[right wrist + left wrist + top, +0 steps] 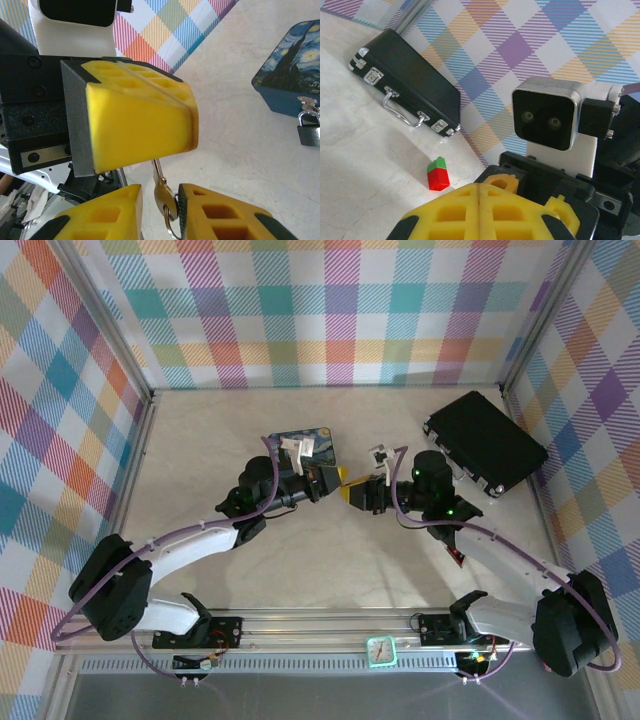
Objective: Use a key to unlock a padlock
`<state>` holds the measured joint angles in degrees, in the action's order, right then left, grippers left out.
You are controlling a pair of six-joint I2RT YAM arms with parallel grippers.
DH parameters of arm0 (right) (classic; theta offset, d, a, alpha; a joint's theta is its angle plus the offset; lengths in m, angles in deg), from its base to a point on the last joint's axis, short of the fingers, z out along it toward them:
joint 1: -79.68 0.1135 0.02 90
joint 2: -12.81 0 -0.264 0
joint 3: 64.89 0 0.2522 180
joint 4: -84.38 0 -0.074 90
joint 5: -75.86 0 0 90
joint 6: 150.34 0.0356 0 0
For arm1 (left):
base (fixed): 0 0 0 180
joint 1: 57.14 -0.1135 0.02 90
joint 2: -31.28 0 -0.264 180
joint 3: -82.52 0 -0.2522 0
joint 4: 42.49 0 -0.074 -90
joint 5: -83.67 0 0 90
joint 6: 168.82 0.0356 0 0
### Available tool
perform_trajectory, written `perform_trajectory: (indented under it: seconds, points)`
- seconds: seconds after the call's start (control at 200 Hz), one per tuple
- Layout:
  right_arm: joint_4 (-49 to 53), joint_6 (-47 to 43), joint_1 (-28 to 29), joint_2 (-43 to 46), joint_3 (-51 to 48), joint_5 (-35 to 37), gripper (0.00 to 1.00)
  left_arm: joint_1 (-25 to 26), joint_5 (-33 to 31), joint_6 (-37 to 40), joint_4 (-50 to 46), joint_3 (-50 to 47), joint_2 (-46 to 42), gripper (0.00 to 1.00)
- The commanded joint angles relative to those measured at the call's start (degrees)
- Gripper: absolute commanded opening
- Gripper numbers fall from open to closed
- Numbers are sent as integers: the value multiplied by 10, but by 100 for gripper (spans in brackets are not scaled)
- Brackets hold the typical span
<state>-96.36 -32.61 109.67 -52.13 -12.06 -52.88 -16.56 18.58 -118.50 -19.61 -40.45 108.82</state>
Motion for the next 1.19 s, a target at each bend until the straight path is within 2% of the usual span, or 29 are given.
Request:
perform_trajectory:
  seconds: [0.0, 0.075, 0.11, 0.15, 0.19, 0.215, 0.255, 0.305, 0.375, 0.475, 0.65, 0.74, 0.895, 1.19]
  points:
    - [-39, 12, -1, -13, -8, -22, 18, -8, 13, -19, 48, -7, 7, 0]
    - [-31, 4, -1, -14, -5, -20, 9, -8, 1, -29, 47, -10, 6, 0]
    - [-20, -5, -2, -13, -3, -15, 7, -9, -11, -32, 39, -10, 1, 8]
    - [-3, -17, -1, -10, 0, -5, 5, -10, -30, -35, 24, -11, -8, 25]
    - [13, -29, -1, -6, 2, 4, 4, -13, -56, -41, 4, -13, -19, 59]
    - [23, -39, -1, -3, 4, 11, 3, -14, -75, -46, -10, -14, -27, 74]
    - [40, -52, -1, 0, 7, 20, 2, -17, -101, -49, -35, -14, -43, 84]
    - [58, -68, -1, 4, 11, 30, 2, -19, -129, -51, -63, -15, -61, 89]
    - [83, -89, -1, 7, 19, 48, 1, -19, -165, -56, -116, -8, -83, 91]
    - [120, -128, 3, 7, 32, 96, 0, -19, -189, -87, -184, 8, -88, 85]
    - [195, -213, 30, -5, 78, 215, 0, -14, -204, -183, -236, 24, -55, 67]
    - [210, -243, 51, -18, 94, 276, 0, -9, -212, -220, -234, 35, -26, 62]
    - [239, -275, 75, -44, 123, 323, 0, 7, -226, -268, -208, 54, 6, 61]
    - [237, -288, 89, -56, 118, 375, 0, 23, -235, -306, -216, 85, 27, 62]
